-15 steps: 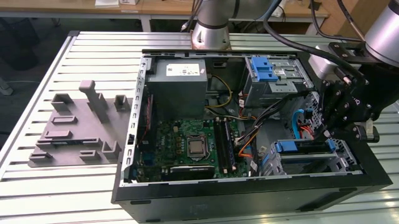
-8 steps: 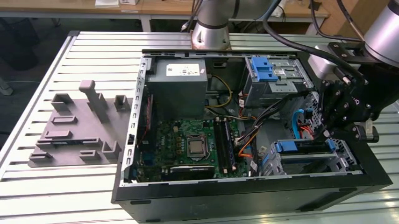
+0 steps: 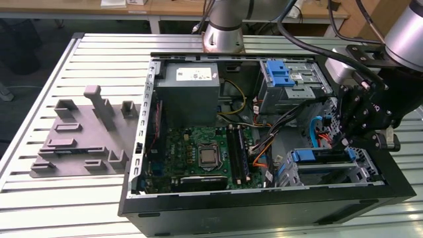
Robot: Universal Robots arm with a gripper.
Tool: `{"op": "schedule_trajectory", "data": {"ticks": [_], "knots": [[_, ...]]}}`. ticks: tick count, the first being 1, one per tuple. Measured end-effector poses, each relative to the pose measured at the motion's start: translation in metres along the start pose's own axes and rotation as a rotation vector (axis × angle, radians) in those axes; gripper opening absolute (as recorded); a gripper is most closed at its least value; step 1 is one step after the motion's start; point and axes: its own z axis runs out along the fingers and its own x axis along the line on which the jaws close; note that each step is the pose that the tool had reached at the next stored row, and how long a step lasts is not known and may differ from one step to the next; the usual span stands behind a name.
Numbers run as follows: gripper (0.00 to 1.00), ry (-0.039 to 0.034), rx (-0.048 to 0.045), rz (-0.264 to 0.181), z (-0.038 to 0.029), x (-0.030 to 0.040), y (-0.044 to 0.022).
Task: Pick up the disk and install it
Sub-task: 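Insert the second disk wire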
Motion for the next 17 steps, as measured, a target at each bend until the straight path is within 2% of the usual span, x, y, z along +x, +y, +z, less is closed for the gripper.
{"op": "schedule_trajectory", "data": {"ticks": [7, 13, 17], "knots": [[0.11, -0.0014, -0.0002, 0.0, 0.0, 0.0001, 0.001], [0.11, -0.0016, -0.0001, 0.0, 0.0, 0.0008, 0.0085], [0.11, -0.0016, -0.0001, 0.0, -0.005, 0.0007, 0.0087]]}}
